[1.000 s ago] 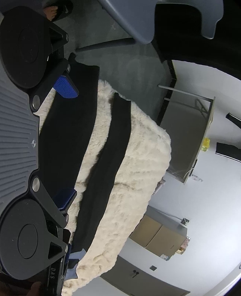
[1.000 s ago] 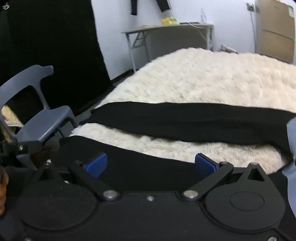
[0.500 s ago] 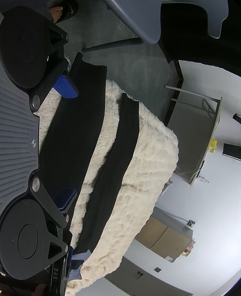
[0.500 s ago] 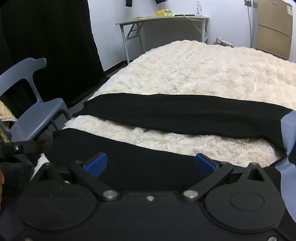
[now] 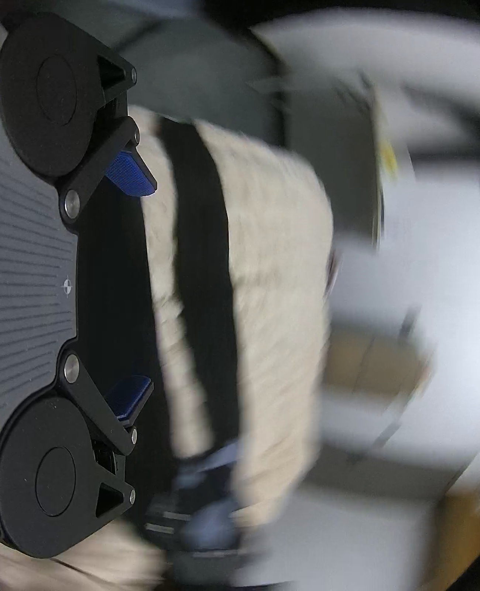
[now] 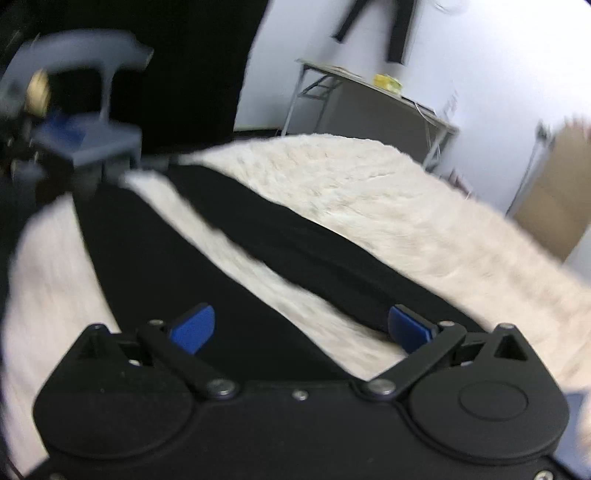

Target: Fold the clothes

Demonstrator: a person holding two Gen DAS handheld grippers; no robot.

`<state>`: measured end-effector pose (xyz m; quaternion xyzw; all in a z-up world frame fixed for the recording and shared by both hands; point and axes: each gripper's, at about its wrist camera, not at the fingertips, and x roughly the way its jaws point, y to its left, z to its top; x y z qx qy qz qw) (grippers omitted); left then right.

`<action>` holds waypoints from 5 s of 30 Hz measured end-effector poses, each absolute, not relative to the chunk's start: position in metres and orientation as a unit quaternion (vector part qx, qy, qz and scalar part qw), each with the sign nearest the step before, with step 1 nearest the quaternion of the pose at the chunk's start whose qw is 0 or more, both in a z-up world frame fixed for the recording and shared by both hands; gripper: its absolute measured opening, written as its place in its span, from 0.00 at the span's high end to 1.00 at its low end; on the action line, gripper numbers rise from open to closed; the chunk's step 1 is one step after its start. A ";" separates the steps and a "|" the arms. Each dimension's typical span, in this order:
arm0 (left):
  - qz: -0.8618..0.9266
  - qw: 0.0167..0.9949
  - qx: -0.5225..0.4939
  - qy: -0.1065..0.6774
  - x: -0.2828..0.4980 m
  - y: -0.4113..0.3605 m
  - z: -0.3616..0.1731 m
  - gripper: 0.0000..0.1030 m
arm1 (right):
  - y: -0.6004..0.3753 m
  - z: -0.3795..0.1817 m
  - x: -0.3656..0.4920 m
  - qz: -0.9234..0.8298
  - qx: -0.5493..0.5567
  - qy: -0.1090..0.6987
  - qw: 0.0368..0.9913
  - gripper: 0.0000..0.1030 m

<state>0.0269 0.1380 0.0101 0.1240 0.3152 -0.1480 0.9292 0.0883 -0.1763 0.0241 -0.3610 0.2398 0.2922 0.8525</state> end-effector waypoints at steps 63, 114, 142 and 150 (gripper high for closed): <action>-0.056 0.925 -0.055 0.371 0.180 0.250 0.023 0.23 | -0.205 -0.014 0.236 0.127 -0.410 0.157 0.889 0.19; -0.022 0.798 -0.506 0.327 0.137 0.327 -0.106 0.31 | -0.120 -0.180 0.125 0.154 -0.413 -0.089 0.893 0.01; 0.154 0.844 -0.445 0.257 0.052 0.379 -0.030 0.51 | -0.115 -0.186 0.130 0.150 -0.422 -0.089 0.890 0.02; 0.176 0.866 -0.449 0.128 -0.039 0.379 0.020 0.44 | -0.111 -0.178 0.133 0.155 -0.428 -0.069 0.888 0.01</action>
